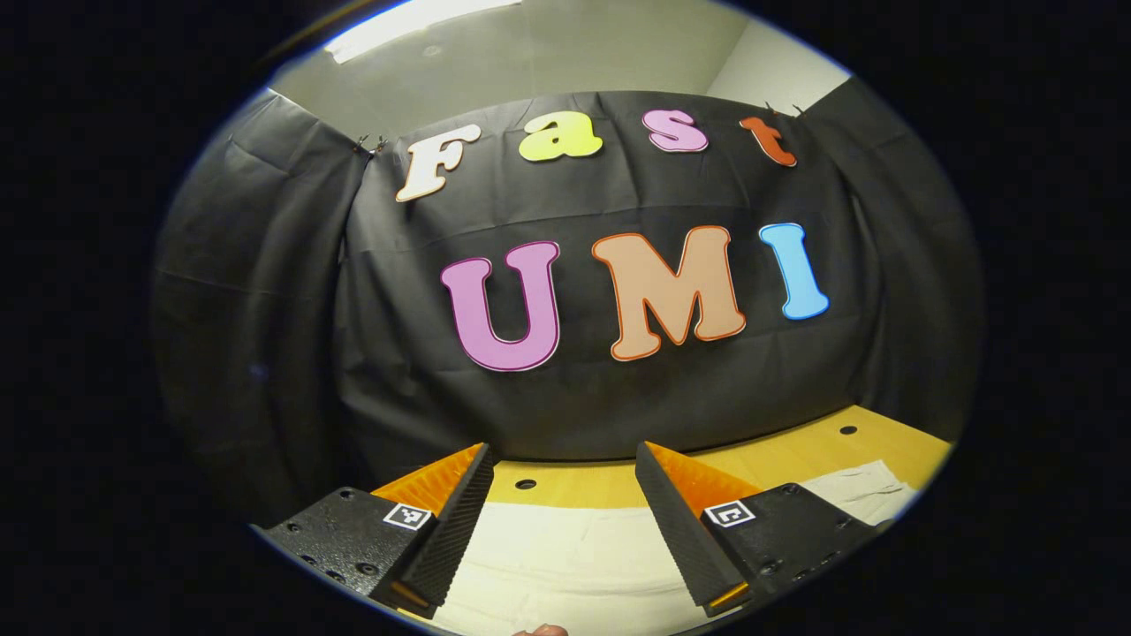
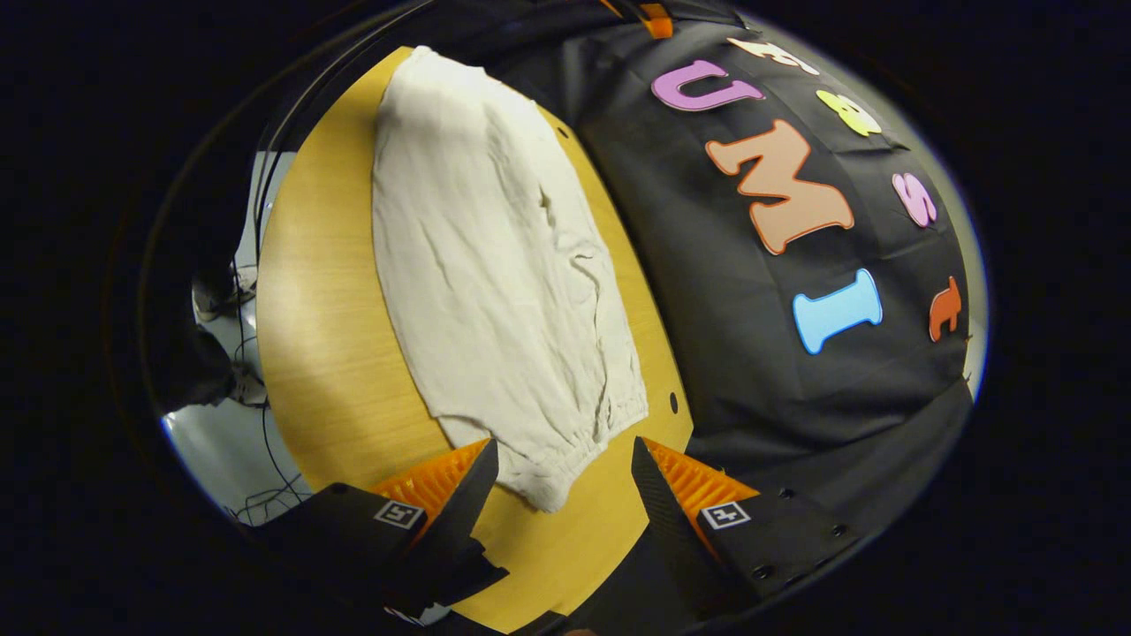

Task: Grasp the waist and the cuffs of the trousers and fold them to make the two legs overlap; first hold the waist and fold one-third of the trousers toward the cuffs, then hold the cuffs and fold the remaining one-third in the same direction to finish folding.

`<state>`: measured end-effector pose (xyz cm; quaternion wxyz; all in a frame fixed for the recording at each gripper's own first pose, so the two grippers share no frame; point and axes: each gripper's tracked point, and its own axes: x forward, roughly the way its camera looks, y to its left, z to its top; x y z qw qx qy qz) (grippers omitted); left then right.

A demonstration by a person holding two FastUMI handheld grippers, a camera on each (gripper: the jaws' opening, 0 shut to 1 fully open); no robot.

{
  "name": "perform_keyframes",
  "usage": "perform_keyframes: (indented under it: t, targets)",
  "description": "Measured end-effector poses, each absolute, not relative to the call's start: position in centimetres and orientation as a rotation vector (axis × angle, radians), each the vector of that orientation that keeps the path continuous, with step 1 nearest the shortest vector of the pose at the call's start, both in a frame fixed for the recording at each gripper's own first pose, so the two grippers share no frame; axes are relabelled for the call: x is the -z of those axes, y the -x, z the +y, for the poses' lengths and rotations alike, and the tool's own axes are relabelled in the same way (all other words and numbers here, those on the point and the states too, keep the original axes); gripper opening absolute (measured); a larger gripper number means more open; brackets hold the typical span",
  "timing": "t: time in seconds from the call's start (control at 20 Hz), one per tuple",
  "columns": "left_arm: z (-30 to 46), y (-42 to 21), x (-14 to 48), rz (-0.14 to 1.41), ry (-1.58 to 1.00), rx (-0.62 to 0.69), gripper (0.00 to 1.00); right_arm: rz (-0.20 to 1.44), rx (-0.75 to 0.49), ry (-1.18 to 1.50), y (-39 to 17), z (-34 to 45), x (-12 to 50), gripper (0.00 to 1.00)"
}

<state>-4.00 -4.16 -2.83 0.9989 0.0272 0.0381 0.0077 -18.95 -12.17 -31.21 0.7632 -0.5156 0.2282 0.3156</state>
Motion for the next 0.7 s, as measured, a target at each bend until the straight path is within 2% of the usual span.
perform_keyframes:
  t: [0.25, 0.3, 0.35, 0.4, 0.7]
  targets:
    - [-3.6, 4.4, 3.0, 0.087, -0.071, -0.045, 0.95, 0.529, -0.855, 1.211, 20.8, -11.5, 34.3, 0.98]
    - [-3.5, 4.5, 3.1, 0.09, -0.07, -0.05, 0.95, 0.547, -0.884, 1.228, 21.2, -11.5, 34.9, 1.0]
    - [-3.5, 4.5, 3.1, 0.092, -0.071, -0.056, 0.95, 0.534, -0.899, 1.244, 21.2, -11.3, 35.0, 0.97]
    - [-3.4, 4.6, 3.2, 0.093, -0.076, -0.062, 0.95, 0.534, -0.905, 1.247, 20.9, -11.1, 34.9, 0.93]
    - [-4.2, 4.9, 3.4, 0.094, -0.101, -0.072, 0.95, 0.563, -0.883, 1.196, 18.4, -10.4, 35.9, 0.87]
